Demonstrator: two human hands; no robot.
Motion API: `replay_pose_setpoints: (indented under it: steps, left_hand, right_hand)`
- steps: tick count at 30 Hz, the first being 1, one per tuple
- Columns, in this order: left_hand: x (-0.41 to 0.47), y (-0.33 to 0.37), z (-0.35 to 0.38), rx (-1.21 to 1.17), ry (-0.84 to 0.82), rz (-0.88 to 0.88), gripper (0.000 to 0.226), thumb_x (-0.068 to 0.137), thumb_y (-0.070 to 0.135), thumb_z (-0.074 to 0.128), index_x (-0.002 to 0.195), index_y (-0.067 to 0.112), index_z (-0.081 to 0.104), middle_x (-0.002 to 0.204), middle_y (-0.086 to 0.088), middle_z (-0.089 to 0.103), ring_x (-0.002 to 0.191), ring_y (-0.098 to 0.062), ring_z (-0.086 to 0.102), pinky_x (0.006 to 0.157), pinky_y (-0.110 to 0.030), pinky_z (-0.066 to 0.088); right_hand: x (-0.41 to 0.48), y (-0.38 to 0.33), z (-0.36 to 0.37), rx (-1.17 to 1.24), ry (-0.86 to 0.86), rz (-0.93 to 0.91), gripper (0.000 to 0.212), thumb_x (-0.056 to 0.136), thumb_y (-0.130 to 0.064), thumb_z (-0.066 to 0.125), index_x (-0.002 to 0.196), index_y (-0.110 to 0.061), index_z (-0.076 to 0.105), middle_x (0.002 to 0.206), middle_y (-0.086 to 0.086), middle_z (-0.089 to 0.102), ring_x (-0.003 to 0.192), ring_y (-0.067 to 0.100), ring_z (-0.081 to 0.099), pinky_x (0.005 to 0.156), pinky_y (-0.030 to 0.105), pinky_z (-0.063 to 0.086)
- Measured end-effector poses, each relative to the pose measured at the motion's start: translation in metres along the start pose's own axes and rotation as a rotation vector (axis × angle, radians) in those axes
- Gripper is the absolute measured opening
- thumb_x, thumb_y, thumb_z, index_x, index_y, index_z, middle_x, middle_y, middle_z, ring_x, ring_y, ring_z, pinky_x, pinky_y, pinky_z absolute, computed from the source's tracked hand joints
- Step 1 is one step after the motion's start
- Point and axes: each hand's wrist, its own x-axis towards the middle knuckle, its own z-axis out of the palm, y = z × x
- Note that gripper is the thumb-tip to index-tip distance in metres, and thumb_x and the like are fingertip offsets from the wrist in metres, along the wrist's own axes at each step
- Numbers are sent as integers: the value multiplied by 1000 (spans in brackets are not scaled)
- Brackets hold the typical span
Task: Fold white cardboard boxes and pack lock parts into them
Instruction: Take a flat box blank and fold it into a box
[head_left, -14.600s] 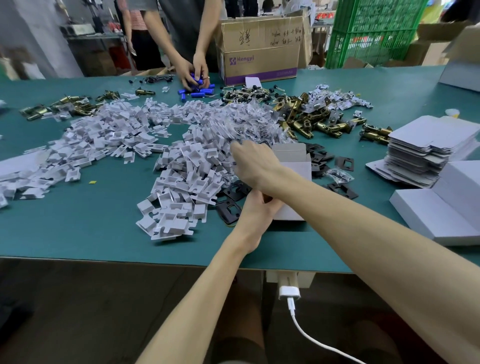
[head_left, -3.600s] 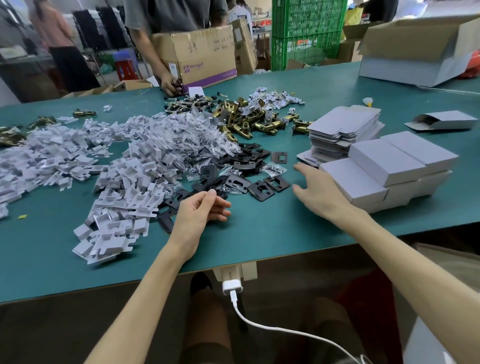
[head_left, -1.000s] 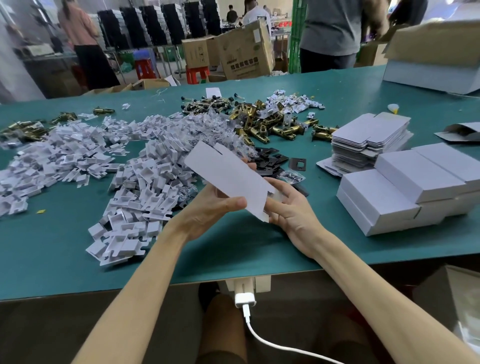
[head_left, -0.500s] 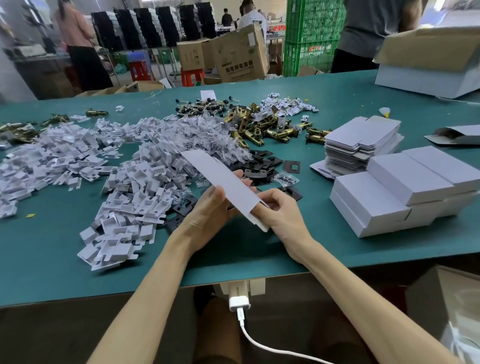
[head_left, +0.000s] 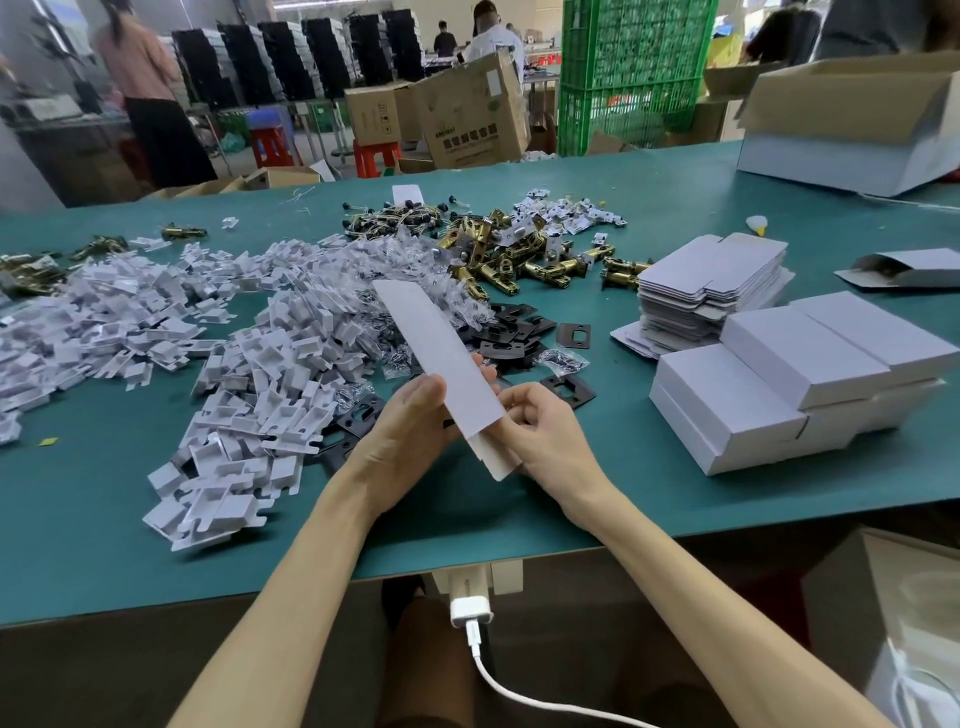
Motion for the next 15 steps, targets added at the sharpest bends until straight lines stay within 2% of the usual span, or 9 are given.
replay_pose_setpoints:
  steps: [5,7,9,11,13,15]
  left_hand:
    - [2,-4,-5,58,22,-9,113,66,67,86,143,-7,47,140,-31,56,135,-50,51,119,-64,33]
    - [4,-9,-10,41,70,-41,93,76,57,82,141,-3,53,138,-32,58,130,-48,55,116,-64,38]
    - [8,-14,-16,-3,134,-56,59,86,47,73,131,10,66,129,-22,68,119,-39,65,103,-54,54]
    - [12,-17,-21,-28,199,-48,41,94,40,69,126,14,71,126,-17,72,111,-33,70,93,-49,60]
    - [15,-19,-23,-47,265,-36,44,96,36,70,130,9,68,128,-18,72,109,-31,71,94,-47,60]
    - [17,-19,-23,-83,328,-39,48,92,34,73,131,5,67,127,-19,72,108,-30,72,91,-45,62]
  right_hand:
    - [-2,-3,1,-99,-7,-16,25,90,-35,77,95,-15,62,92,8,71,78,19,64,71,38,51]
    - [-3,-3,0,-115,-26,-13,22,94,-31,73,92,-15,59,86,5,71,61,14,60,52,33,46]
    - [-5,-4,-1,-84,-66,-4,21,98,-28,67,96,-8,58,79,4,68,48,13,58,43,29,39]
    - [-6,-5,-2,-26,-114,-8,21,100,-24,64,105,-5,60,83,6,71,54,20,65,46,31,43]
    - [-7,-6,-3,-27,-146,-43,19,100,-20,65,109,-4,63,90,8,72,66,19,65,56,34,49]
    - [-7,-8,-4,-9,-167,-60,28,99,-26,64,106,2,62,88,10,65,71,15,59,64,35,50]
